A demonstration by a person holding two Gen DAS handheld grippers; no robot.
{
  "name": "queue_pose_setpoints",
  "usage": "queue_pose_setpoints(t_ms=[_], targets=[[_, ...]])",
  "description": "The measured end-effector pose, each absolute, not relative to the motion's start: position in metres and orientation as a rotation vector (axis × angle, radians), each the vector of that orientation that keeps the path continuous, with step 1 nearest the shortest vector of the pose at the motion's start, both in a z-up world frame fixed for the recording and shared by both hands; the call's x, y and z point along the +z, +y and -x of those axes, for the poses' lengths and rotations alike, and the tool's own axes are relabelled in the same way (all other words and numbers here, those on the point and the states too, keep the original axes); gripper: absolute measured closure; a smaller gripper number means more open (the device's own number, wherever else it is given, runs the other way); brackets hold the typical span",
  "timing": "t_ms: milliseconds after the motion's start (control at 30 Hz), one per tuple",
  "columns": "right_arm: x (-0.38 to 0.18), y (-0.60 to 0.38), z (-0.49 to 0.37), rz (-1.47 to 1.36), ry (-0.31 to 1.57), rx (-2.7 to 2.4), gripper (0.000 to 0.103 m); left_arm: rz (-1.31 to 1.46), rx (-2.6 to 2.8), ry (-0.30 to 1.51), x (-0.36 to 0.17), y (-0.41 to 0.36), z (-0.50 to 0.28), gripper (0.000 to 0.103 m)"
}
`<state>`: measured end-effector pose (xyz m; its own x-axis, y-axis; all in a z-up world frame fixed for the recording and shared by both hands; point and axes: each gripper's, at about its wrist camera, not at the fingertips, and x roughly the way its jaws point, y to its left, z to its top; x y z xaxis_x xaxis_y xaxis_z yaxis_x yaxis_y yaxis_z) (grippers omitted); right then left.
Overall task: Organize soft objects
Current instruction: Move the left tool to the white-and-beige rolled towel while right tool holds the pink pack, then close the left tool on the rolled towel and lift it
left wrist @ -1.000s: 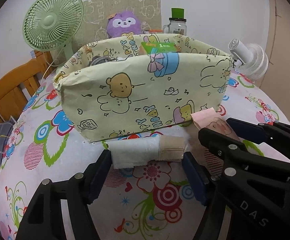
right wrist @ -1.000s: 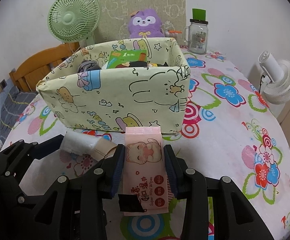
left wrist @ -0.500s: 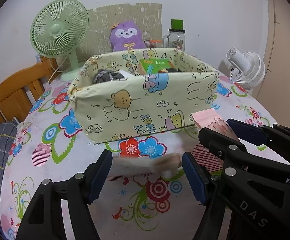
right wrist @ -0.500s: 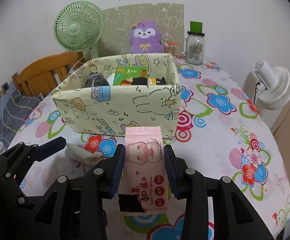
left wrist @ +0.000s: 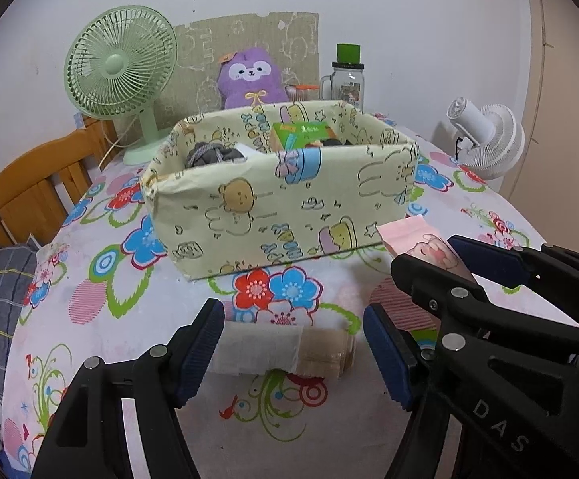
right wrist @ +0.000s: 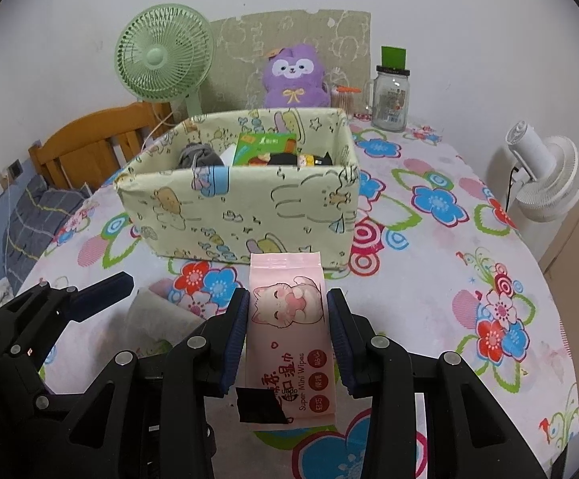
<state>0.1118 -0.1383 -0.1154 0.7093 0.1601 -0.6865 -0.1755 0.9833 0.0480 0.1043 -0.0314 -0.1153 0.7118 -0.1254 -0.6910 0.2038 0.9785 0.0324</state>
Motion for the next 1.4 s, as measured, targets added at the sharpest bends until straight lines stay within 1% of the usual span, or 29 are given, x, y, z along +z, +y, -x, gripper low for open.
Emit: queue_pose_setpoints(t_ms=[100, 267, 433, 633, 667, 733, 767, 833, 867, 933, 1033, 1367, 1400], targets=[[-0.121, -0.139, -0.114, 0.016, 0.775, 0.188, 0.061, -0.119, -0.191, 0.768, -0.121, -0.031, -0.106, 0.023], [-0.131, -0.14, -0.119, 0.009, 0.799, 0.182, 0.061, -0.112, -0.187, 0.789, -0.13, -0.029, -0.112, 0.021], [-0.143, -0.141, -0.126, 0.004, 0.831, 0.18, 0.061, -0.127, -0.192, 0.809, -0.141, -0.032, -0.117, 0.015], [-0.149, -0.139, -0.132, 0.006, 0.849, 0.184, 0.061, -0.126, -0.179, 0.807, -0.148, -0.031, -0.119, 0.016], [-0.15, -0.139, -0.133, 0.004, 0.85, 0.185, 0.061, -0.128, -0.178, 0.808, -0.149, -0.031, -0.119, 0.017], [-0.151, -0.139, -0.134, 0.001, 0.854, 0.186, 0.061, -0.137, -0.17, 0.808, -0.15, -0.031, -0.12, 0.024], [-0.151, -0.139, -0.135, 0.002, 0.855, 0.187, 0.061, -0.142, -0.166, 0.808, -0.15, -0.031, -0.121, 0.026], [-0.152, -0.138, -0.136, 0.002, 0.855, 0.188, 0.061, -0.148, -0.161, 0.804, -0.151, -0.03, -0.121, 0.037], [-0.152, -0.137, -0.136, 0.001, 0.854, 0.189, 0.061, -0.151, -0.158, 0.8, -0.151, -0.03, -0.121, 0.039], [-0.151, -0.136, -0.137, 0.004, 0.854, 0.19, 0.061, -0.153, -0.156, 0.797, -0.15, -0.028, -0.122, 0.049], [-0.148, -0.134, -0.137, 0.001, 0.846, 0.194, 0.061, -0.147, -0.148, 0.793, -0.147, -0.025, -0.123, 0.059], [-0.135, -0.133, -0.132, 0.012, 0.821, 0.188, 0.061, -0.143, -0.178, 0.772, -0.136, -0.029, -0.119, 0.065], [-0.134, -0.133, -0.131, 0.012, 0.818, 0.188, 0.061, -0.141, -0.179, 0.771, -0.135, -0.029, -0.119, 0.067]])
